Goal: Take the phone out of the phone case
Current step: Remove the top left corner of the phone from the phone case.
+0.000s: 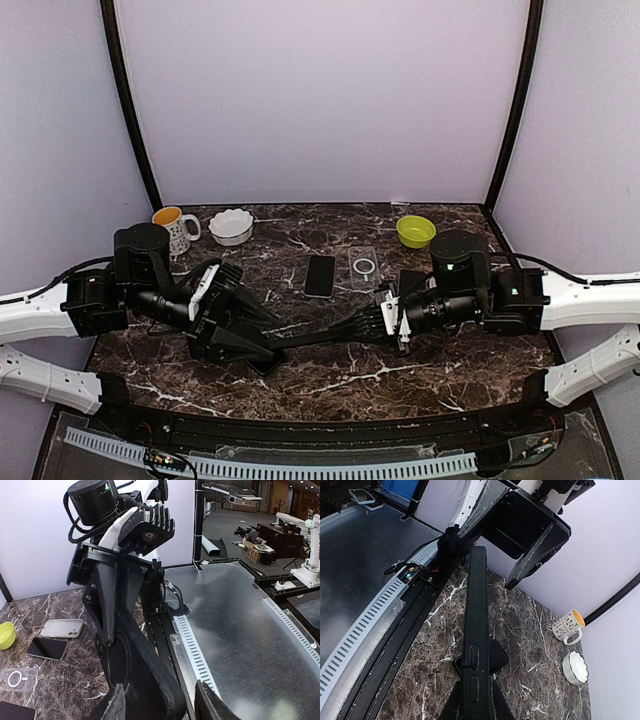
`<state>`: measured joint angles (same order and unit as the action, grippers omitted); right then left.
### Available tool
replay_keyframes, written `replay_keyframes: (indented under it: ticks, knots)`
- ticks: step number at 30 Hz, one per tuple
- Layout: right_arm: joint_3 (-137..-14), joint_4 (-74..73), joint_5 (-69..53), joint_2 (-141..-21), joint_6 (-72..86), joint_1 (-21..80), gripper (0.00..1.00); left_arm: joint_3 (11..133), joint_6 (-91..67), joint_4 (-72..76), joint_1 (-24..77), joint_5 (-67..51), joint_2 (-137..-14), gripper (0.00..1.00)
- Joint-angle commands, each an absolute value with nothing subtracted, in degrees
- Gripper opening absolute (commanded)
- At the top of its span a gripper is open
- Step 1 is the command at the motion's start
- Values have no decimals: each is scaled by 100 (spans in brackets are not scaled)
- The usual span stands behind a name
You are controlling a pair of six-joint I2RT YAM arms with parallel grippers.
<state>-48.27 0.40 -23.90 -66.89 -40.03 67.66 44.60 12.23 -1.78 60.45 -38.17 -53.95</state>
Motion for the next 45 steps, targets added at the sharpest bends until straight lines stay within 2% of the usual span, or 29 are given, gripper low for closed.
replay_keyframes:
  ticks: [1, 6, 12, 20, 45]
  knots:
    - [-5140, 689, -2386, -6635, -3957, 6829, 0, 4393, 1291, -80, 6105, -3828, -5412, 48]
    - [-5142, 726, -2398, -6627, -3940, 6838, 0, 4352, 1320, -57, 6132, -3626, -5405, 44]
    - [-5128, 705, -2334, -6644, -3973, 6870, 0, 4336, 1293, -18, 6143, -3600, -5426, 31]
    - [-5029, 743, -2002, -6613, -4207, 6961, 0, 4385, 1177, -59, 6144, -3729, -5501, 24]
    - [-4389, 2060, -367, -6381, -6332, 7844, 0, 4473, 597, -302, 6144, -4126, -5867, 24]
